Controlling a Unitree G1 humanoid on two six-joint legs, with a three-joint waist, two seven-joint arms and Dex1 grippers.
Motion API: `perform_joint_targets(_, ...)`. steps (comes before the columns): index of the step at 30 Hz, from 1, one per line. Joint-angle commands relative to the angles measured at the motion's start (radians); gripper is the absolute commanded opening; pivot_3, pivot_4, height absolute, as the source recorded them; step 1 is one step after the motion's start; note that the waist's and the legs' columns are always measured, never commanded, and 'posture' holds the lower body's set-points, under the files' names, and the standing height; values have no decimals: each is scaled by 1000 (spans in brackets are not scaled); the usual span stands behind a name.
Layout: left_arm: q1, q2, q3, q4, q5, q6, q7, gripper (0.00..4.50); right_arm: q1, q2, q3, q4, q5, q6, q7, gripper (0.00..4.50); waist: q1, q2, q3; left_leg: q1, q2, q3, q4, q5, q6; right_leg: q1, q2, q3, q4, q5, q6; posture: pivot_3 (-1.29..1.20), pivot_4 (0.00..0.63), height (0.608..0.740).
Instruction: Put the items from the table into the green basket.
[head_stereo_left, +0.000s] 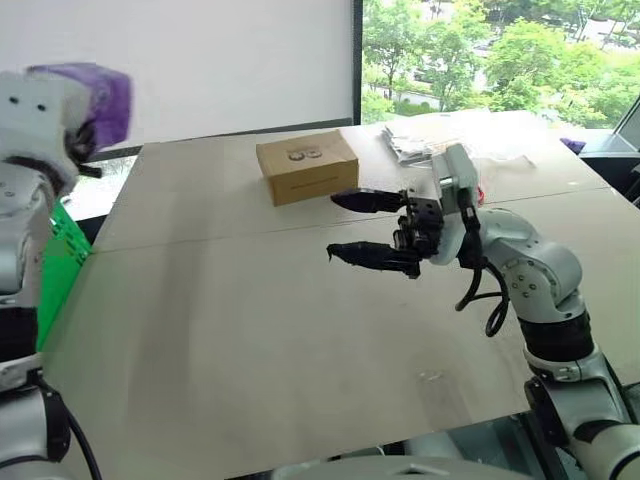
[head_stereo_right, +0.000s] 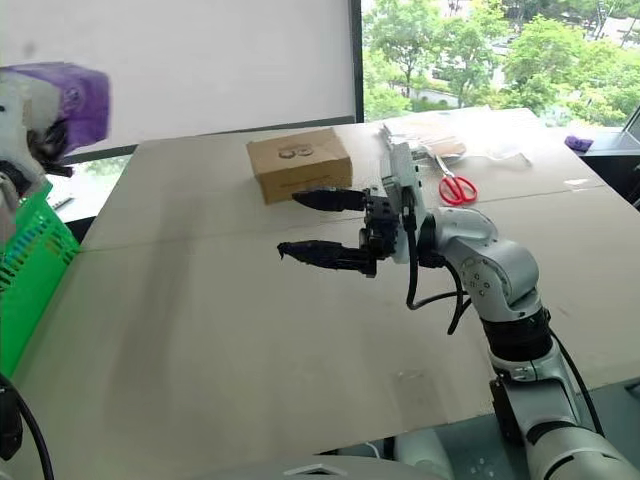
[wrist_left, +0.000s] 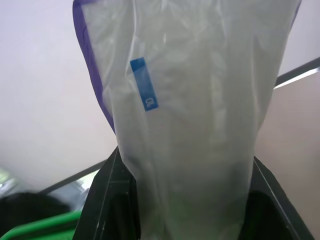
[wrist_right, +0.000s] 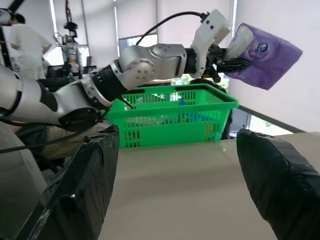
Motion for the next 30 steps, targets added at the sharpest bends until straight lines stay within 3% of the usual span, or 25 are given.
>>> perform_joint_targets(1,58,54,142,18,134,-30,89,1367,-41,16,-42,-23,63,19,-28,3905,6,-2,0,0,0,0,0,0,0,0,0,0,0,0,0,153,0,740)
perform_joint_targets(9,202,27,294,134,248,-45,148,1367,-58,29,-54,2,62,-1,-61,3905,49,-5,-2,-1,-4,-3,-1,-1,1,0,-5,-4,-1,0,0,157,0,740)
perform_joint_targets(19,191,-63,284,147,237,-80,73,1367,-68,38,-29,52,-51,-57,-123,3905,70,-17,-10,-1,-4,-4,1,0,0,0,-6,-6,1,0,-1,152,0,740)
perform_joint_targets(20,191,-65,285,147,238,-80,70,2393,-68,39,-29,52,-55,-57,-124,3932,70,-17,-10,-1,-4,-4,1,0,0,0,-6,-5,1,0,0,152,0,740)
perform_joint_targets(21,190,-67,288,148,235,-83,62,2715,-68,40,-29,52,-60,-58,-126,3932,70,-18,-11,-1,-4,-4,1,-1,0,0,-6,-5,1,0,-1,152,0,740)
perform_joint_targets(24,186,-79,306,140,228,-89,58,4249,-65,46,-32,53,-70,-70,-126,3932,70,-18,-11,-1,-4,-4,1,-1,0,0,-6,-5,1,0,-1,153,0,740)
perform_joint_targets(25,185,-79,309,139,232,-89,65,4477,-64,48,-33,53,-70,-72,-126,3932,69,-18,-11,-1,-4,-4,1,-1,0,0,-6,-5,2,0,-1,153,0,740)
perform_joint_targets(30,163,-84,322,145,235,-100,89,4477,-62,54,-31,58,-76,-76,-126,3932,70,-19,-12,-1,-4,-4,1,0,0,0,-6,-5,3,0,-1,156,0,740)
